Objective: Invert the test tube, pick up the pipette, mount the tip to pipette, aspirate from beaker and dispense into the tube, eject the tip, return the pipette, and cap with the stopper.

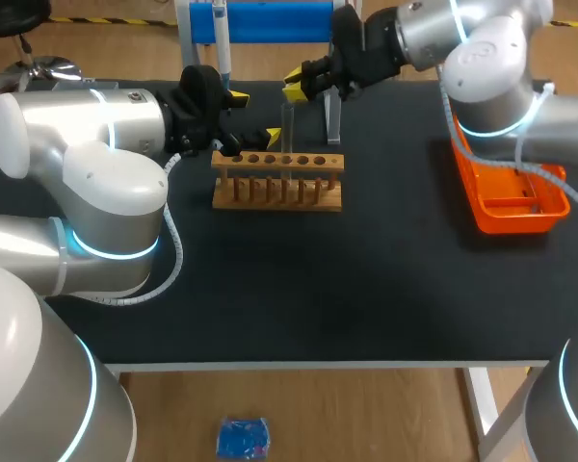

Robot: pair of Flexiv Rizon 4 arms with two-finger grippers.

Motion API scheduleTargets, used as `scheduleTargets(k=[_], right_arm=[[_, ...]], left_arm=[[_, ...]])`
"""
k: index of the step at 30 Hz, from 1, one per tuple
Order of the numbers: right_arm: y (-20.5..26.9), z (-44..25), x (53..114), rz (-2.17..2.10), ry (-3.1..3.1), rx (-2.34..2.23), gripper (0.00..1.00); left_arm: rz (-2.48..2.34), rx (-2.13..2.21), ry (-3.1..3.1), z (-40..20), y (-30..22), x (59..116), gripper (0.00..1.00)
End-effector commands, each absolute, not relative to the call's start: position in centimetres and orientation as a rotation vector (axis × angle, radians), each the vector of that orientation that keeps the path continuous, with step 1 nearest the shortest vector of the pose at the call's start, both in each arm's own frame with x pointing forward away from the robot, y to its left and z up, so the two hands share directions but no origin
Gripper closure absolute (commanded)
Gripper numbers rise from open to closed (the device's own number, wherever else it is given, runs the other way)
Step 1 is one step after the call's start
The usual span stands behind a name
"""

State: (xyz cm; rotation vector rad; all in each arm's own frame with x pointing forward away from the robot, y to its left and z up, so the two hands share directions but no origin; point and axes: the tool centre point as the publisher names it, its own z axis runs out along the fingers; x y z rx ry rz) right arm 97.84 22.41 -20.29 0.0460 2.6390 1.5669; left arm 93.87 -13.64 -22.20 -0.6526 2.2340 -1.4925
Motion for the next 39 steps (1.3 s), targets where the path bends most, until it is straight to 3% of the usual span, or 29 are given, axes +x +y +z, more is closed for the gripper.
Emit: scheduleTargets(k=[1,39], right_arm=[[22.5,-20.4,98.2,1.547,2.659,0.053,1.0],[23.4,-21.7,99.6,1.516,2.679,0.075,1.0]], left_arm=[[-1.495,-0.652,2.231,-22.3,-13.7,93.9,0.0],[-1.495,-0.652,2.231,-22.3,-13.7,93.9,0.0]])
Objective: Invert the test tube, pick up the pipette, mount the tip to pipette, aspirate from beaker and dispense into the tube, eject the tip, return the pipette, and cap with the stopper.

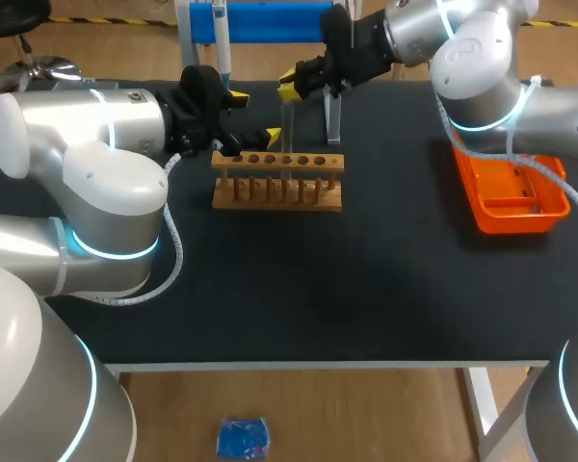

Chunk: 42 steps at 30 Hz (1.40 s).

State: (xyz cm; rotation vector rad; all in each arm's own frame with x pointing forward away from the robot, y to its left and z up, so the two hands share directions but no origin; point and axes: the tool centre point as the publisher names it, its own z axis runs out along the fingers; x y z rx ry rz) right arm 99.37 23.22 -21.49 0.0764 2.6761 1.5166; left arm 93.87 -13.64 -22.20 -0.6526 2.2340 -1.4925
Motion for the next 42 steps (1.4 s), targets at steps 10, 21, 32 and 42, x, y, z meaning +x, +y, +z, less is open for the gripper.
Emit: scheduleTargets(k=[10,21,32,42], right_arm=[[23.6,-22.0,99.5,1.516,2.689,0.073,1.0],[23.4,-22.4,99.2,1.488,2.7,0.077,1.0],[23.0,-21.8,98.9,1.489,2.682,0.074,1.0],[22.9,-21.9,98.6,1.484,2.684,0.073,1.0]], left_arm=[[-1.495,-0.652,2.231,-22.3,-13.7,93.9,0.0],[-1.495,-0.652,2.231,-22.3,-13.7,93.9,0.0],[-1.495,-0.652,2.231,-22.3,-13.7,93.9,0.0],[-1.495,-0.652,2.231,-22.3,-13.7,93.9,0.0]])
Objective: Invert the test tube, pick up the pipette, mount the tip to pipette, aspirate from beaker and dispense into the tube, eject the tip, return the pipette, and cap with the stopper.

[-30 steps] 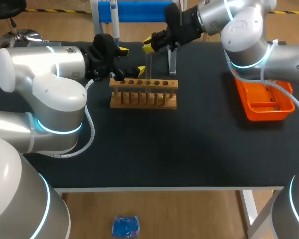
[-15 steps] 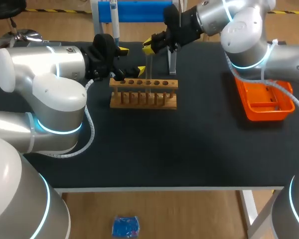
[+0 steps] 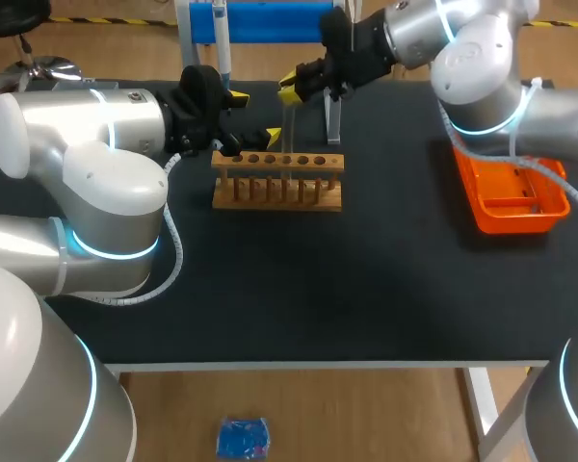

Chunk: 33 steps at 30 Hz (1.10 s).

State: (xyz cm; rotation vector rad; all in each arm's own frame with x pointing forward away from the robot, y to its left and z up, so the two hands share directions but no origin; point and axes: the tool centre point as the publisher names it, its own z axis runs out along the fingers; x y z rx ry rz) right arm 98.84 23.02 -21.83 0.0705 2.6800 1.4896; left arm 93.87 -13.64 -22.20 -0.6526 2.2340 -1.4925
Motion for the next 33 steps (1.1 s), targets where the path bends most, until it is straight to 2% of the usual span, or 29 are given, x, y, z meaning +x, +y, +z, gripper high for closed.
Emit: scheduleTargets(k=[1,33], right_arm=[[22.9,-22.0,98.5,1.483,2.686,0.073,1.0],[23.0,-24.5,98.3,1.466,2.723,0.112,1.0]], left_arm=[[-1.495,-0.652,2.231,-22.3,-13.7,93.9,0.0],[-1.495,-0.652,2.231,-22.3,-13.7,93.9,0.0]])
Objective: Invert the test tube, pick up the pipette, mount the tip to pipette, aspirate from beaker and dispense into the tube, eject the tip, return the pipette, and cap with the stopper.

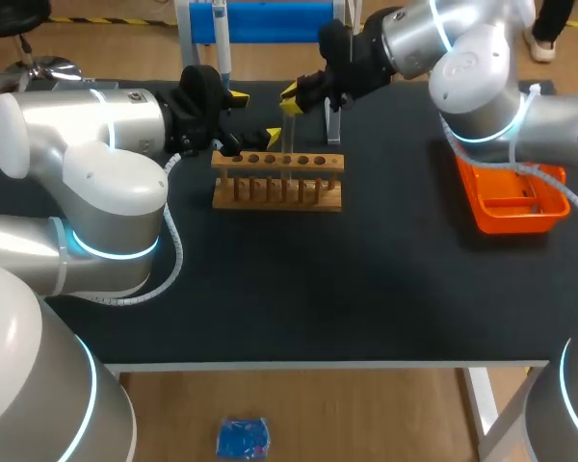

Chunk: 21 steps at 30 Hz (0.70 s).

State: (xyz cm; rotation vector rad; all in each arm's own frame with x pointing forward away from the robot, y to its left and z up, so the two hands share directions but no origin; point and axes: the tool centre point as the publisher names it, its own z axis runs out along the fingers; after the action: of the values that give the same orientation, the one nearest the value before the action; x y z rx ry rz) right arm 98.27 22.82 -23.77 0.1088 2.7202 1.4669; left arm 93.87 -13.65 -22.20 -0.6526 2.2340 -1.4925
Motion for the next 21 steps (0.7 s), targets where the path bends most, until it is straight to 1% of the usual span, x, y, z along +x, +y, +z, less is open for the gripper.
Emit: scheduleTargets(k=[1,6,7,8,21], right_arm=[[23.0,-24.6,98.3,1.466,2.724,0.113,1.0],[23.1,-25.1,98.3,1.462,2.733,0.128,1.0],[23.1,-25.2,98.2,1.443,2.739,0.135,0.69],[23.1,-25.3,98.2,1.44,2.738,0.135,0.0],[22.2,-22.9,98.3,1.562,2.634,0.131,0.0]], left_arm=[[-1.495,-0.652,2.231,-22.3,-13.7,93.9,0.0],[-1.495,-0.652,2.231,-22.3,-13.7,93.9,0.0],[-1.495,-0.652,2.231,-22.3,-13.7,93.9,0.0],[-1.495,-0.652,2.231,-22.3,-13.7,93.9,0.0],[-1.495,-0.652,2.231,-22.3,-13.7,93.9,0.0]])
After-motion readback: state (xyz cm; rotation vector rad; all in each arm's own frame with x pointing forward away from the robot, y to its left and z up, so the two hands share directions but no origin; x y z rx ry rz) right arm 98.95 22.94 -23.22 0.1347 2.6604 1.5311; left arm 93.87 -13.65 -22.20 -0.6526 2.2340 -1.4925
